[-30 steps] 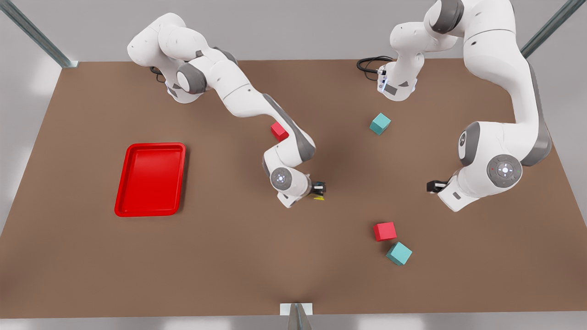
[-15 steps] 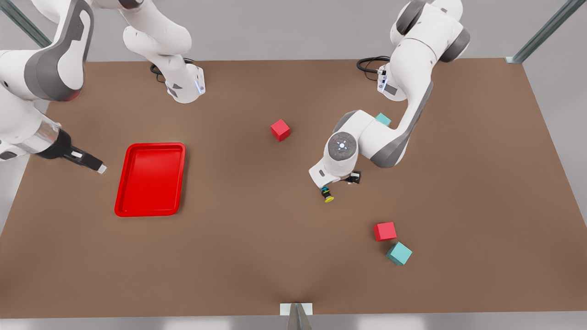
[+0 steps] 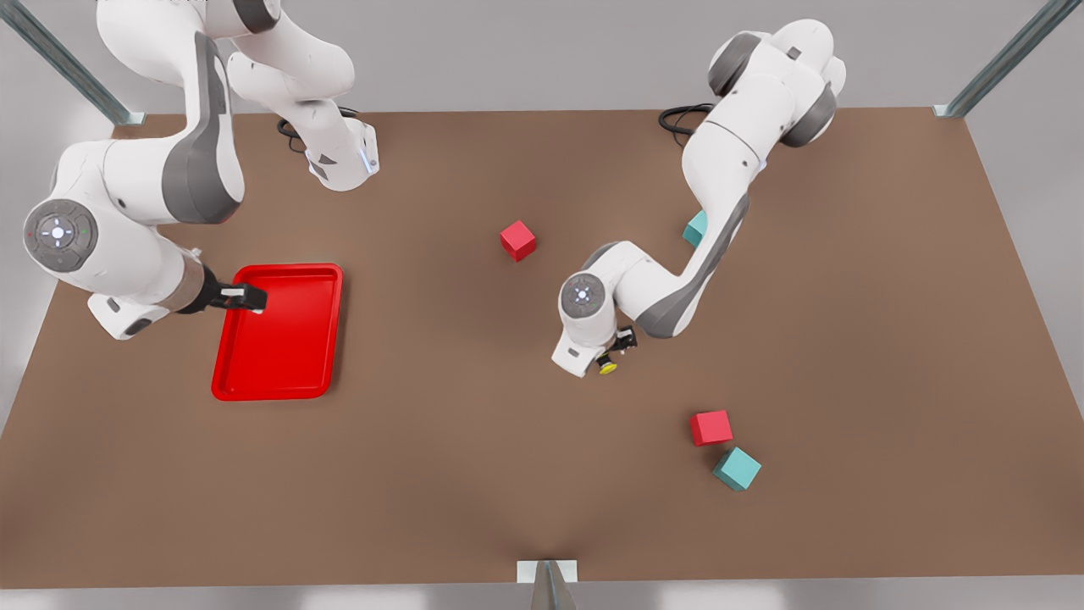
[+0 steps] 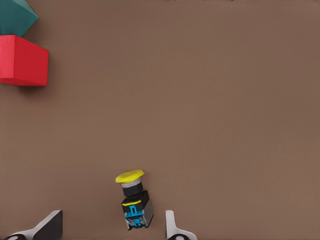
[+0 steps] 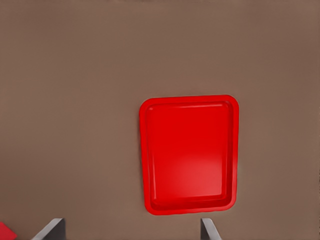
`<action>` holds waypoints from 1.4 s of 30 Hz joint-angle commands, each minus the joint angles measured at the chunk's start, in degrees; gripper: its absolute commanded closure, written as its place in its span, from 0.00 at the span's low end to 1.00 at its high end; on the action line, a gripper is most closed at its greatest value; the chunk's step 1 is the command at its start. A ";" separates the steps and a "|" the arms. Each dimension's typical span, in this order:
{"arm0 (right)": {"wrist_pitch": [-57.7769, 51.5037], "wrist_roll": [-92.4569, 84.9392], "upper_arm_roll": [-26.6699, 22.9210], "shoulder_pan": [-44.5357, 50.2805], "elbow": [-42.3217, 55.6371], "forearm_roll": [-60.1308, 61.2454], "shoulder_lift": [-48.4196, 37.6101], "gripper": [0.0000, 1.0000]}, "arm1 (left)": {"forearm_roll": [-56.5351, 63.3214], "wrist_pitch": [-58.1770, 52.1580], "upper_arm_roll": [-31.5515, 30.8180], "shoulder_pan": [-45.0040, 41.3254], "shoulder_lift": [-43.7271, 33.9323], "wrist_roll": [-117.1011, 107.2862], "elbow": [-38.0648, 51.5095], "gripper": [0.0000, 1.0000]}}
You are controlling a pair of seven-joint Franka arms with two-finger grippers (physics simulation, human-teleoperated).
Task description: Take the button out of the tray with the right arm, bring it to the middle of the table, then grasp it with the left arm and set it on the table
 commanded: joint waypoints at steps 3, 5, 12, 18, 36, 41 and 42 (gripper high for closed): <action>5.97 -5.42 -0.04 -0.60 -0.48 -0.62 0.11 0.00 | -1.38 15.13 -4.08 5.55 -0.26 -27.71 -6.21 0.00; 5.97 -5.16 -0.04 -0.69 -0.57 -0.71 0.20 0.00 | -1.47 18.47 -4.34 5.73 0.09 -21.55 -7.96 0.00; 8.17 -5.25 -0.04 -1.04 -0.66 -0.36 0.64 0.00 | -0.86 27.52 -4.52 8.80 -1.75 -7.49 -17.98 0.00; 7.29 -4.98 0.04 -0.95 -0.75 -0.36 0.20 0.00 | -0.77 27.70 -4.52 7.92 -2.55 -8.01 -20.45 0.00; 8.43 -5.16 -0.04 -1.56 -2.06 0.26 -0.59 0.00 | 1.52 28.23 -4.08 8.10 -1.40 -8.98 -24.23 0.00; 8.52 -5.16 -0.04 -1.56 -2.06 0.52 -0.50 0.00 | 1.52 28.23 -4.08 8.10 -1.31 -8.98 -24.23 0.01; 8.61 -5.25 -0.04 -1.56 -2.06 0.52 -0.41 0.00 | 1.52 28.23 -4.08 8.10 -1.31 -8.98 -24.23 0.04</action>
